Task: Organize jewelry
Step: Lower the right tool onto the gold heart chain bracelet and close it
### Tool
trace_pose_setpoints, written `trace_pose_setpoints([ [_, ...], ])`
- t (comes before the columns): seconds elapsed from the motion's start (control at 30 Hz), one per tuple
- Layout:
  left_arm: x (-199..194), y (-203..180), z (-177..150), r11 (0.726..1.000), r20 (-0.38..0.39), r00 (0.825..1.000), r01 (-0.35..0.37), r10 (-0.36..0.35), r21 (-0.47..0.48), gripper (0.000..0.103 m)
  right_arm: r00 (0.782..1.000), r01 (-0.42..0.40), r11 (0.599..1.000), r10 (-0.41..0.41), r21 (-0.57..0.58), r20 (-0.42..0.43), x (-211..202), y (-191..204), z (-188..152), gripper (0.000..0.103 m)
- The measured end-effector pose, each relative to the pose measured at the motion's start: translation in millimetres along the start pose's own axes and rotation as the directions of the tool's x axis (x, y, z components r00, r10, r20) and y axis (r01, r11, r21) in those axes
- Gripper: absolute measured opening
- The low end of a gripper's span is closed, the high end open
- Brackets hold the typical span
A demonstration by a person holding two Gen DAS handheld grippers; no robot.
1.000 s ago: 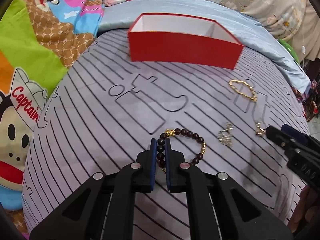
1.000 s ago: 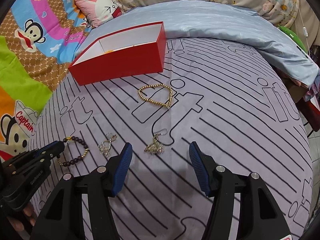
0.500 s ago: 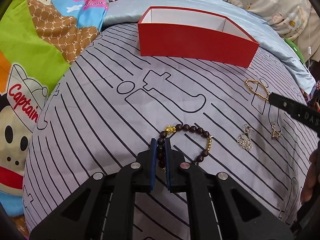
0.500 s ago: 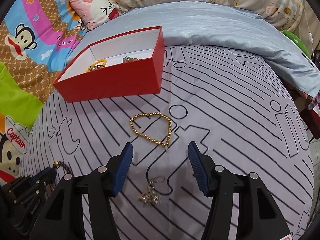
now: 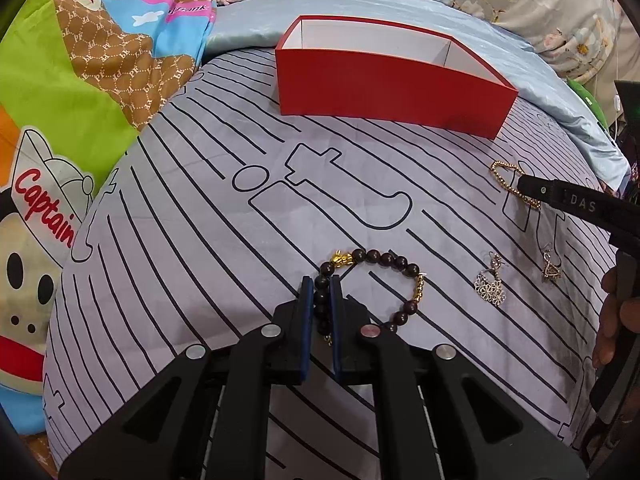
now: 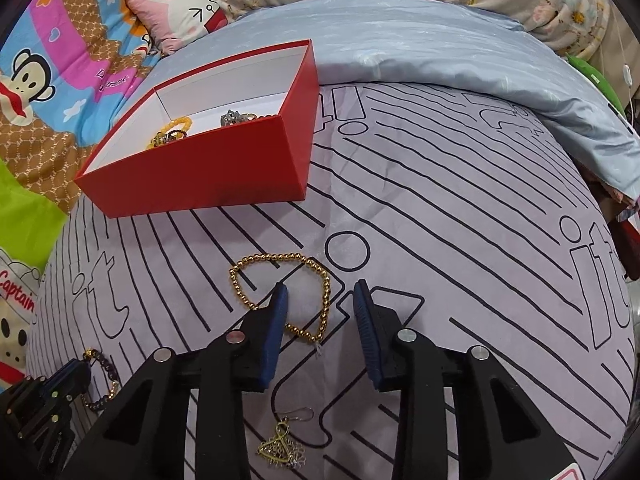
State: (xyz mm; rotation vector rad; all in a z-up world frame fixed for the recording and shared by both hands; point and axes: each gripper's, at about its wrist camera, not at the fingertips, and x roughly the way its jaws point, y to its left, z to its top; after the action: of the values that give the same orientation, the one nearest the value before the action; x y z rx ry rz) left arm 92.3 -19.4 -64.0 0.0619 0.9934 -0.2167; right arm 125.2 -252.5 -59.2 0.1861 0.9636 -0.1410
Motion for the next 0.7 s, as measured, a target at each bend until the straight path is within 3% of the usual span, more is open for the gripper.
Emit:
trace_pose_setpoints([
  [0.17,1,0,1,1.000,0.005,1.000,0.003,-0.003,-0.005,0.008,0.999,0.039,0.999,-0.039,-0.036,0.015,3,6,0,0.025],
  [0.33,1,1,2,1.000,0.003,1.000,0.009,-0.009,-0.011,0.008,1.000,0.026,0.999,-0.025,-0.048,0.015,3,9,-1,0.004],
  [0.7,-4,5,3,0.998,-0.043,0.998,0.041,-0.043,-0.043,0.008,0.999,-0.041,0.999,0.042,-0.017,0.018,-23,13,-9,0.004],
])
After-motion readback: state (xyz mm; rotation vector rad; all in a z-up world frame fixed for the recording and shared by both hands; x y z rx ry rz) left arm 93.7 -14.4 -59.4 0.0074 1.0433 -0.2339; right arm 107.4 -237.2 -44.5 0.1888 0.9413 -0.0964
